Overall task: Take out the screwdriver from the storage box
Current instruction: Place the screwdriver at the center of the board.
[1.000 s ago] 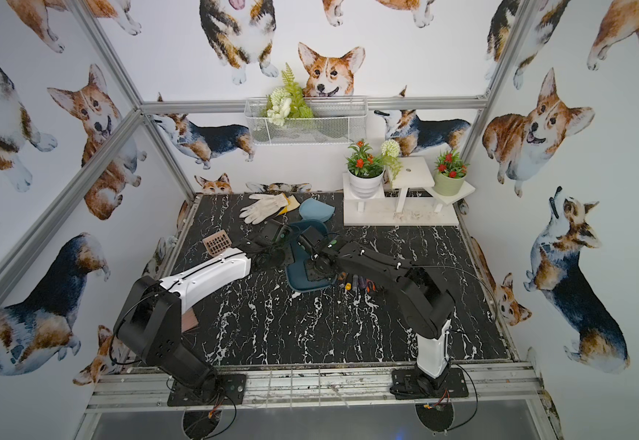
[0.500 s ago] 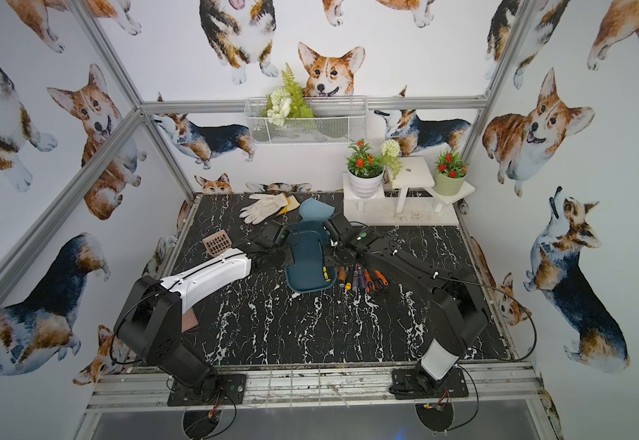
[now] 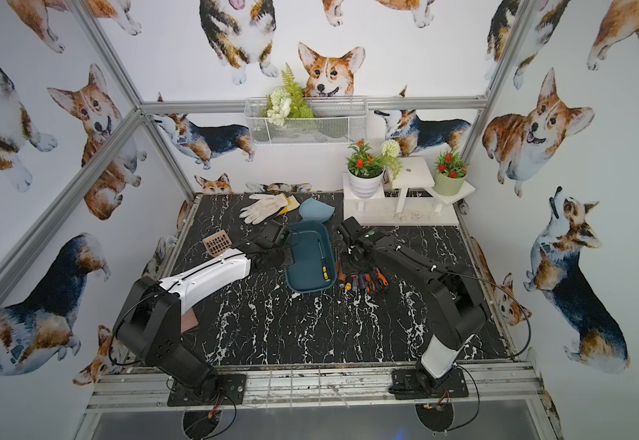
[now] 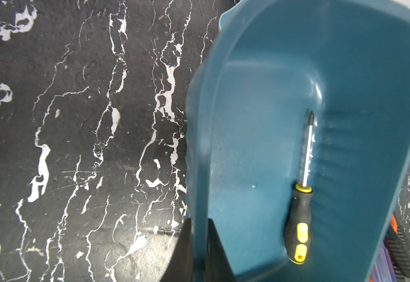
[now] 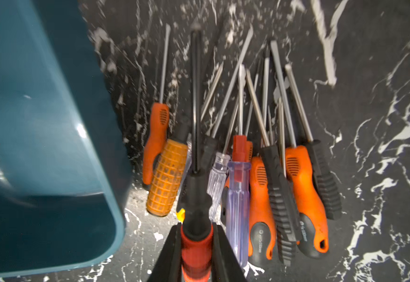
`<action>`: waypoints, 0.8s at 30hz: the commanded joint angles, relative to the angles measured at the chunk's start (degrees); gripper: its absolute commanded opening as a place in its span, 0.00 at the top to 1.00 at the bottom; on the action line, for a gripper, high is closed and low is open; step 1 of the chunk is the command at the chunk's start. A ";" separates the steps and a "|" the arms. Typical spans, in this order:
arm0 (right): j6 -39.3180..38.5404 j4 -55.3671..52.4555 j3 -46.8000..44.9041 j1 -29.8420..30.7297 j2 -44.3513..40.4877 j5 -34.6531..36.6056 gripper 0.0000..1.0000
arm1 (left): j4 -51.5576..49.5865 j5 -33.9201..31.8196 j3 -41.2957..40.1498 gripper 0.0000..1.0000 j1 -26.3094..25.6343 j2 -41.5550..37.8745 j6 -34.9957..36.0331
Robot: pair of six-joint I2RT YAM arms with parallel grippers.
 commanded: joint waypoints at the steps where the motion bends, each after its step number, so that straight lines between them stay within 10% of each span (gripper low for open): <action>1: -0.77 -1.71 -0.42 -0.10 1.28 0.58 1.00 | 0.75 -0.59 0.11 1.00 0.07 -0.64 0.35; 10: -0.70 -1.84 -0.25 -0.06 4.70 1.35 0.98 | 0.23 -0.92 0.20 1.00 0.06 -1.06 0.66; 24: -0.70 -1.82 0.19 -0.10 5.31 0.70 0.57 | 0.27 -0.74 0.29 1.00 0.03 -0.88 0.49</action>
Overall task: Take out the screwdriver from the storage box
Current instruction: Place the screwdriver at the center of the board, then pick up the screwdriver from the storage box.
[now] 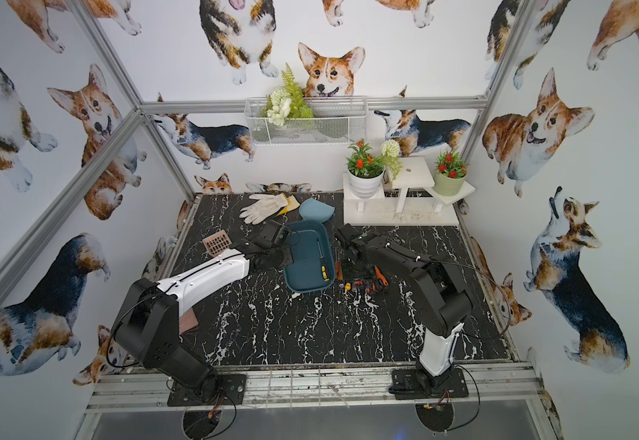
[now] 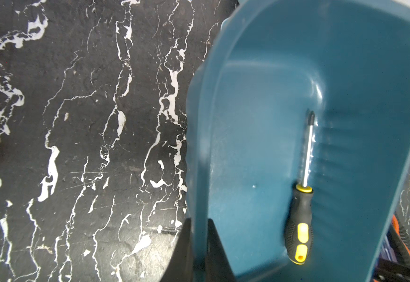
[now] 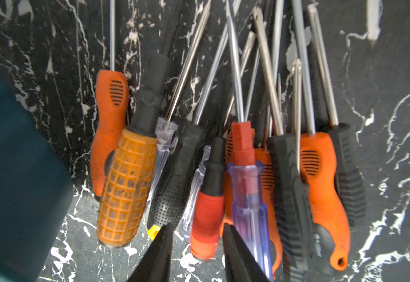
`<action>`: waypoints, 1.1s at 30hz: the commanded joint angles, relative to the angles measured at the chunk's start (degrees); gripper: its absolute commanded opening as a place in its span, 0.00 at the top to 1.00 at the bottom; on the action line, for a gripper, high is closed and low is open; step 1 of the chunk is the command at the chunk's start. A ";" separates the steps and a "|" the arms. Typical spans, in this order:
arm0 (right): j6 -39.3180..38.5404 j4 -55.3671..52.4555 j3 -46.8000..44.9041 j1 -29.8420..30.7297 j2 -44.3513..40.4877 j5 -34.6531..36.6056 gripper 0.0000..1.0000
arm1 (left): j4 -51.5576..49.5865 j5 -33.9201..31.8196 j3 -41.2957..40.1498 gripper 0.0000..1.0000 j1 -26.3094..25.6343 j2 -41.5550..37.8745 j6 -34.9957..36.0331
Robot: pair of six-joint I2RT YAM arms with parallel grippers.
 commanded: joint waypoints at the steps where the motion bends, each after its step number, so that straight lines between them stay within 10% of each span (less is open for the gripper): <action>1: -0.70 -0.77 0.43 0.11 -0.42 -0.01 0.57 | 0.78 0.14 0.16 1.00 0.10 -0.25 -0.02; 33: -3.54 6.15 7.15 9.72 -3.77 -4.58 0.42 | 1.24 0.24 0.02 1.00 -0.51 -0.68 -0.81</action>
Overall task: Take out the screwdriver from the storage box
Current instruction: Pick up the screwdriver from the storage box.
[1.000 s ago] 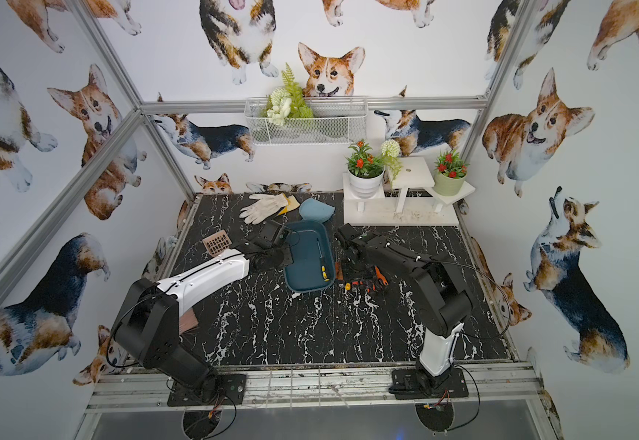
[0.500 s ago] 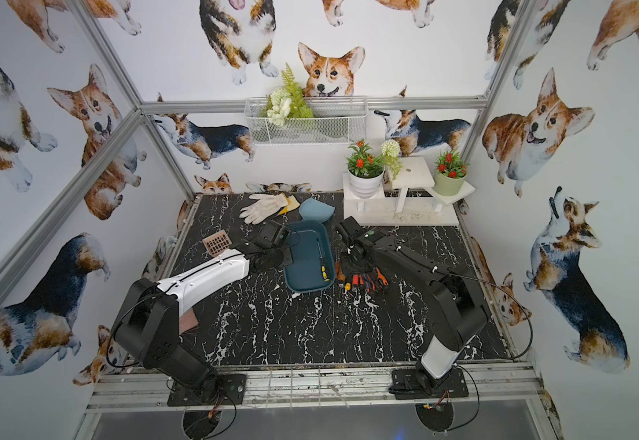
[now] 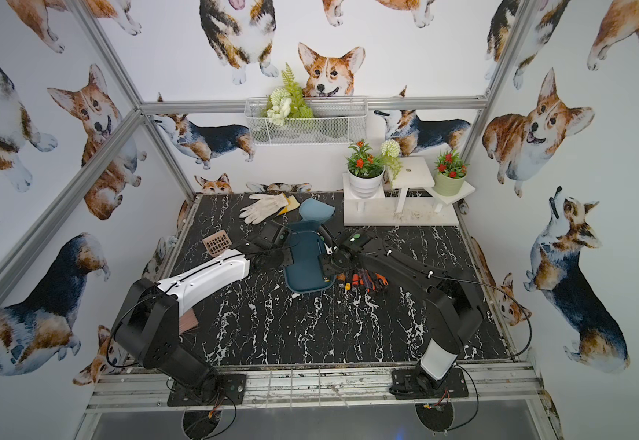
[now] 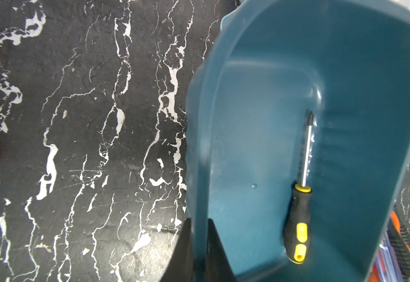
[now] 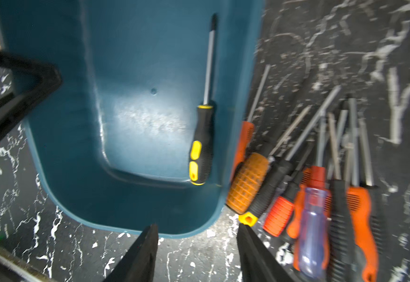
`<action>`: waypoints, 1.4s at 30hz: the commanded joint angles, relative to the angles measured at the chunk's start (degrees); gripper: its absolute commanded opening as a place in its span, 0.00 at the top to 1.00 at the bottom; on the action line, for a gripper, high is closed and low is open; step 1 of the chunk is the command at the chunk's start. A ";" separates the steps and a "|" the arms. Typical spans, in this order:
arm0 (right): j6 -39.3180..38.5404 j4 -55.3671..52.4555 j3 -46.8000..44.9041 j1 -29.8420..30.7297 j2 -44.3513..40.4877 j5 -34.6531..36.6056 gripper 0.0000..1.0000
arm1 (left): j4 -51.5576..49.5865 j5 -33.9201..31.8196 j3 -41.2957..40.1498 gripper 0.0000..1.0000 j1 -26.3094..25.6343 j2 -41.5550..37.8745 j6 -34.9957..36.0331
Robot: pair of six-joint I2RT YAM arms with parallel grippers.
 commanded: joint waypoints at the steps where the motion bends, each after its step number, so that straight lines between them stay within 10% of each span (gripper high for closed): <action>1: 0.63 2.81 0.77 0.53 2.21 -1.96 0.42 | 1.11 0.21 0.30 1.00 -0.23 -0.66 -0.55; 32: 3.04 3.02 7.48 0.91 21.13 -1.07 0.44 | 0.86 0.16 0.16 1.00 -0.37 1.28 -0.57; 42: 3.81 4.19 6.86 0.90 21.24 -0.76 0.63 | 0.51 -0.08 0.34 1.00 -0.41 1.86 -0.29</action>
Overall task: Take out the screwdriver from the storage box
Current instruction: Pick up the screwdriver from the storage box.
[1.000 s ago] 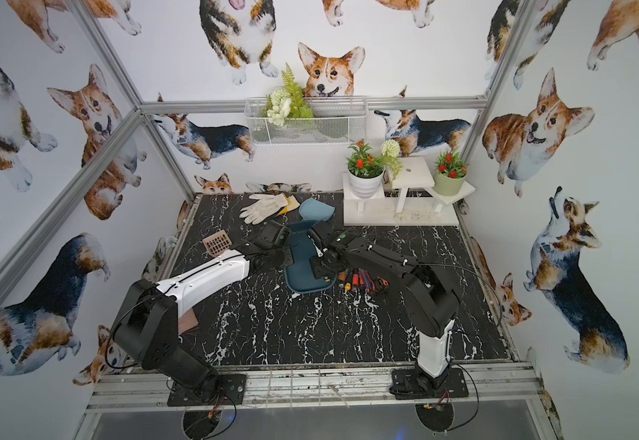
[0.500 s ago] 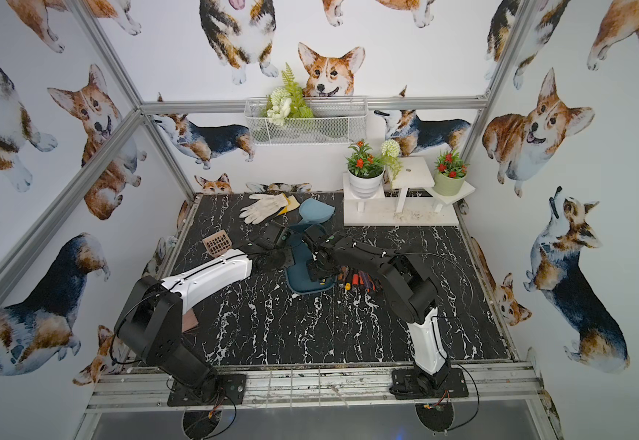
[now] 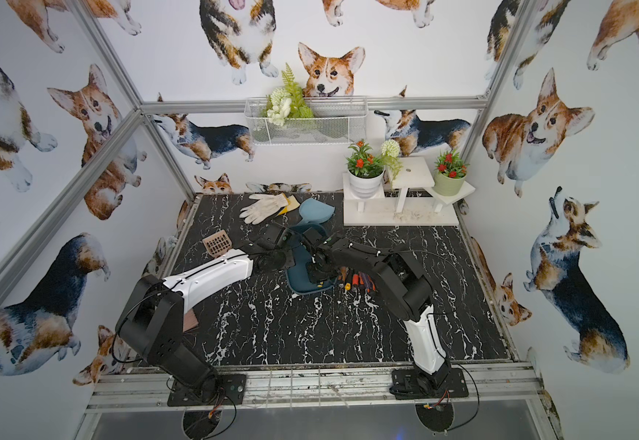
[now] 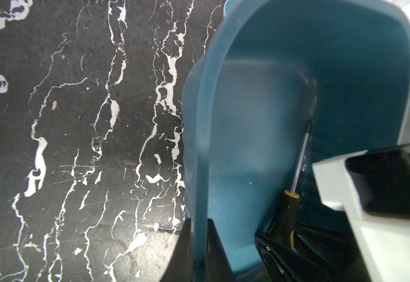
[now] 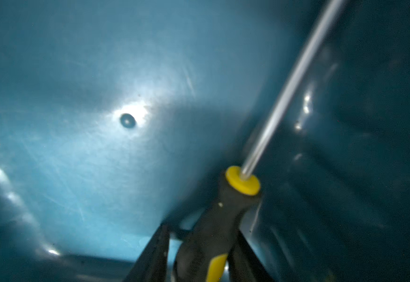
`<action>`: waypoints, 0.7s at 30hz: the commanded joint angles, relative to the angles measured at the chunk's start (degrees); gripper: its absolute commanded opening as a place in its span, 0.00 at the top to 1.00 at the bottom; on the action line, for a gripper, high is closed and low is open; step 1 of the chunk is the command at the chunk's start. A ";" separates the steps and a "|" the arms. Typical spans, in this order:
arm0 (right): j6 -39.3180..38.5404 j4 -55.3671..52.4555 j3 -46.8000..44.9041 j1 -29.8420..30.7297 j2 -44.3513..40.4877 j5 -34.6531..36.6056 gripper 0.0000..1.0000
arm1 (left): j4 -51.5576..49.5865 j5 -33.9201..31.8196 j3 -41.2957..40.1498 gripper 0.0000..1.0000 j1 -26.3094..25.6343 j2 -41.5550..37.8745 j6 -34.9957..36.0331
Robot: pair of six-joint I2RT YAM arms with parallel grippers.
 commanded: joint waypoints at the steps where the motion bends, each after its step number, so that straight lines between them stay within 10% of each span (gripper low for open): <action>1: 0.86 0.10 -0.44 -0.13 0.27 0.88 0.66 | 0.32 -0.44 0.33 1.00 -0.02 0.31 0.46; 14: 0.53 1.75 -2.55 -0.14 -5.21 1.01 1.00 | 0.18 -0.46 -0.03 1.00 0.00 0.50 0.42; 21: -0.04 1.67 -2.64 -0.24 -9.99 1.97 1.00 | 0.26 -0.33 -0.11 1.00 0.07 1.73 0.27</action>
